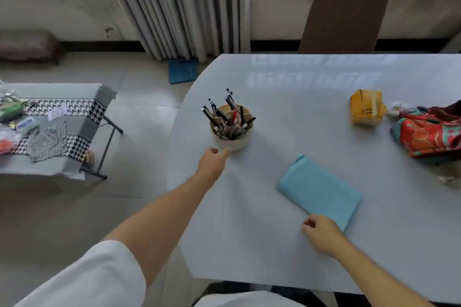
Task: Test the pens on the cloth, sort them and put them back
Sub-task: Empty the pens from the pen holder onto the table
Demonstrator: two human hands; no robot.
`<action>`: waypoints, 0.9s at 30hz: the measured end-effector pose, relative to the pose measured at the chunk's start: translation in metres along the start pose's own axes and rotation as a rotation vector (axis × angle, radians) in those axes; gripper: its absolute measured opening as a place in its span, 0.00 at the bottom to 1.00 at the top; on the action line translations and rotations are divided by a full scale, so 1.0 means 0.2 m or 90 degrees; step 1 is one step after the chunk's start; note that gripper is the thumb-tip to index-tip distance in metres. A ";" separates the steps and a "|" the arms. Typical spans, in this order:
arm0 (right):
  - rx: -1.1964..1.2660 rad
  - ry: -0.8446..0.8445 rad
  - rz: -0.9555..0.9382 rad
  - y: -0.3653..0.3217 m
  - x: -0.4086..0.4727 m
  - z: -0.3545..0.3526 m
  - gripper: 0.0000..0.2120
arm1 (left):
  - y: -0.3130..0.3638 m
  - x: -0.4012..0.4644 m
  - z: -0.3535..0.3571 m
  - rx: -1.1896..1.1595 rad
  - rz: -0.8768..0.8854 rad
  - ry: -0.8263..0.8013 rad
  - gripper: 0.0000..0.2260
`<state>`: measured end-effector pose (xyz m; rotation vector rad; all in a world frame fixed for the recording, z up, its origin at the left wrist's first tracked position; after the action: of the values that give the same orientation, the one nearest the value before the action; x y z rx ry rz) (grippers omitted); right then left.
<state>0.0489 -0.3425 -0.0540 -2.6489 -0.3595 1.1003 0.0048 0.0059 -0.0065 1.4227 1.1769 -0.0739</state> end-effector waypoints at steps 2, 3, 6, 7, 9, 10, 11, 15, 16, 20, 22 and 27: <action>-0.022 0.008 0.011 -0.01 0.04 0.00 0.06 | 0.07 0.05 0.07 -0.149 -0.066 -0.006 0.28; -0.023 0.014 0.008 -0.02 0.06 0.00 0.06 | 0.11 0.06 0.11 -0.195 -0.100 -0.008 0.29; -0.027 0.050 0.010 -0.05 0.10 -0.03 0.08 | 0.15 0.13 0.19 -0.286 -0.139 0.017 0.29; -0.033 0.064 0.014 -0.06 0.11 -0.03 0.09 | 0.15 0.15 0.21 -0.300 -0.141 0.026 0.28; -0.047 0.085 0.034 -0.05 0.13 -0.06 0.09 | 0.16 0.19 0.23 -0.342 -0.150 0.030 0.24; -0.057 0.095 0.048 -0.04 0.14 -0.07 0.10 | 0.16 0.21 0.23 -0.355 -0.154 0.032 0.22; -0.067 0.107 0.061 -0.03 0.15 -0.08 0.10 | 0.17 0.22 0.23 -0.358 -0.160 0.032 0.21; -0.124 0.133 0.100 0.08 0.14 -0.11 0.11 | 0.19 0.26 0.21 -0.364 -0.165 0.047 0.13; -0.124 0.127 0.109 0.11 0.14 -0.12 0.12 | 0.19 0.27 0.21 -0.365 -0.159 0.049 0.11; -0.067 0.105 0.091 0.17 0.14 -0.11 0.15 | 0.18 0.28 0.18 -0.329 -0.129 0.043 0.11; -0.091 0.096 0.074 0.17 0.14 -0.11 0.15 | 0.16 0.28 0.17 -0.320 -0.137 0.042 0.10; -0.116 0.100 0.061 0.15 0.13 -0.13 0.15 | 0.15 0.25 0.18 -0.247 -0.142 0.033 0.11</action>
<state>0.0886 -0.3657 -0.0631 -2.9185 -0.3185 0.9178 0.0704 0.0147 -0.0283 0.9567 1.3091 0.0358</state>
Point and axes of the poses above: each hand's wrist, its own x-axis towards the middle knuckle, its own z-axis out of the palm, y = z × x, the point moved 1 cm from there along x, towards the middle knuckle, and after that the axes turned 10 degrees about -x, right-handed, at the moved point
